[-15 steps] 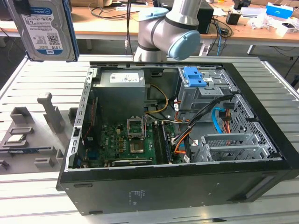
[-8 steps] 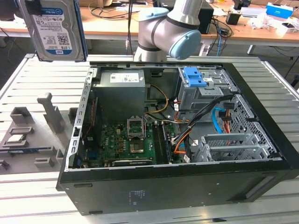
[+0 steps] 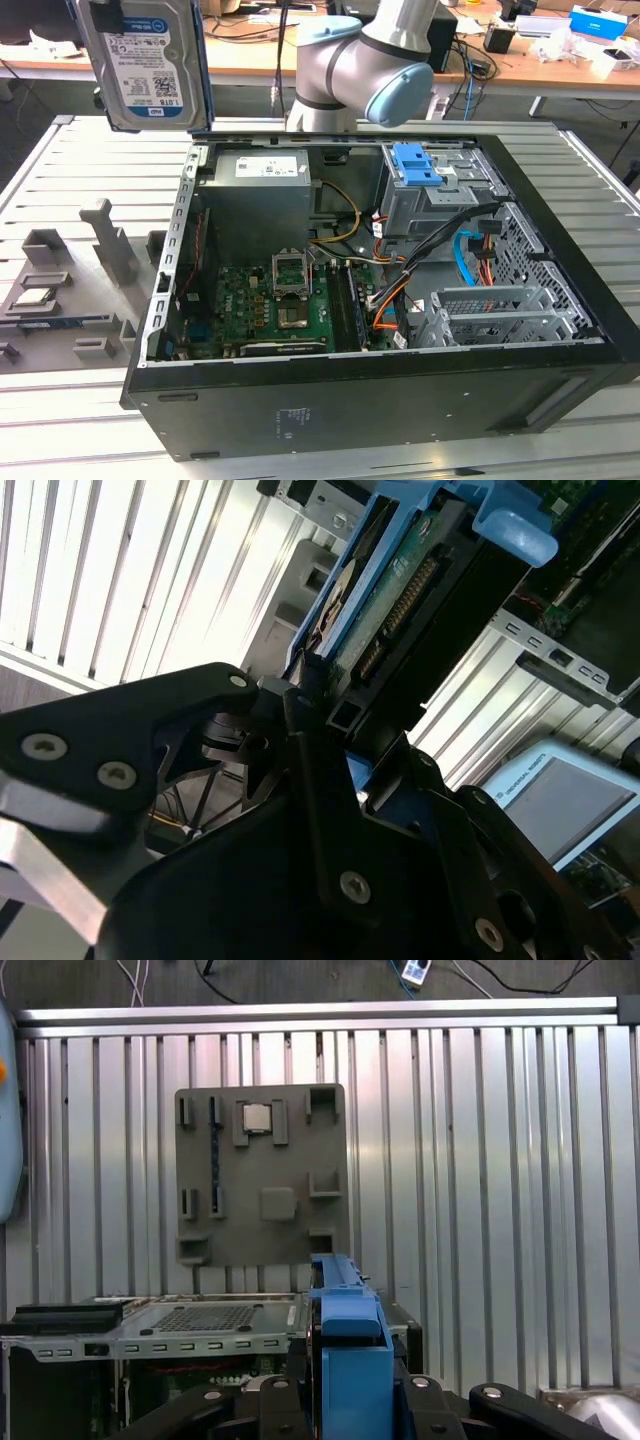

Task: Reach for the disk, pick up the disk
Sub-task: 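Pick up the disk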

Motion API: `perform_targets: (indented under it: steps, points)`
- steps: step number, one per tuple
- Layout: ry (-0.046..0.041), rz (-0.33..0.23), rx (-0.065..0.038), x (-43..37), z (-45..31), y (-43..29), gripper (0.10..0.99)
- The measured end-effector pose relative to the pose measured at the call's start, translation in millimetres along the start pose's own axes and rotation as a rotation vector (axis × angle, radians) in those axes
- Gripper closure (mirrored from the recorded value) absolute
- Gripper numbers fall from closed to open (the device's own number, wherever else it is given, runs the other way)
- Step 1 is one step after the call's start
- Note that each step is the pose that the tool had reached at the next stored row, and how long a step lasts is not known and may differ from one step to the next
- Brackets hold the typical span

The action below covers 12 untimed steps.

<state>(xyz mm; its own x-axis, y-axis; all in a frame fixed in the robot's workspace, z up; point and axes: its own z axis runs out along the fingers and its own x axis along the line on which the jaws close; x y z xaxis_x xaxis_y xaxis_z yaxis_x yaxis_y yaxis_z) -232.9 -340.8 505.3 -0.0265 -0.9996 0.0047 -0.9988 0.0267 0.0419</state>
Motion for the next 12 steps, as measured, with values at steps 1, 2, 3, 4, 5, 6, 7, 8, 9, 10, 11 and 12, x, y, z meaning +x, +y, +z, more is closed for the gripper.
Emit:
perform_targets:
  steps: [1, 2, 3, 4, 5, 6, 7, 8, 9, 10, 11, 12]
  points:
    - [0.0000, 0.000, 0.000, -0.2, -0.2, -5.5, 0.722]
    - [0.0001, 0.000, 0.000, -0.3, -0.4, -8.8, 0.722]
    - [0.0000, 0.000, 0.000, -0.3, -0.5, -11.6, 0.722]
    - [0.0001, 0.000, 0.000, -0.5, -0.8, -17.7, 0.722]
    - [0.0001, 0.000, 0.000, -0.6, -0.9, -20.5, 0.722]
    - [0.0000, 0.000, 0.000, -0.6, -1.0, -22.8, 0.722]
    - [0.0000, 0.000, 0.000, -0.7, -1.1, -25.9, 0.722]
    - [0.0000, 0.000, 0.000, -0.8, -1.2, -28.2, 0.722]
    - [0.0001, 0.000, 0.000, -0.9, -1.4, -32.2, 0.722]
    - [0.0000, 0.000, 0.000, -1.0, -1.5, -36.6, 0.722]
    - [0.0000, 0.000, 0.000, -1.2, -1.8, -43.0, 0.722]
    - [0.0000, 0.000, 0.000, -1.3, -2.0, -46.7, 0.722]
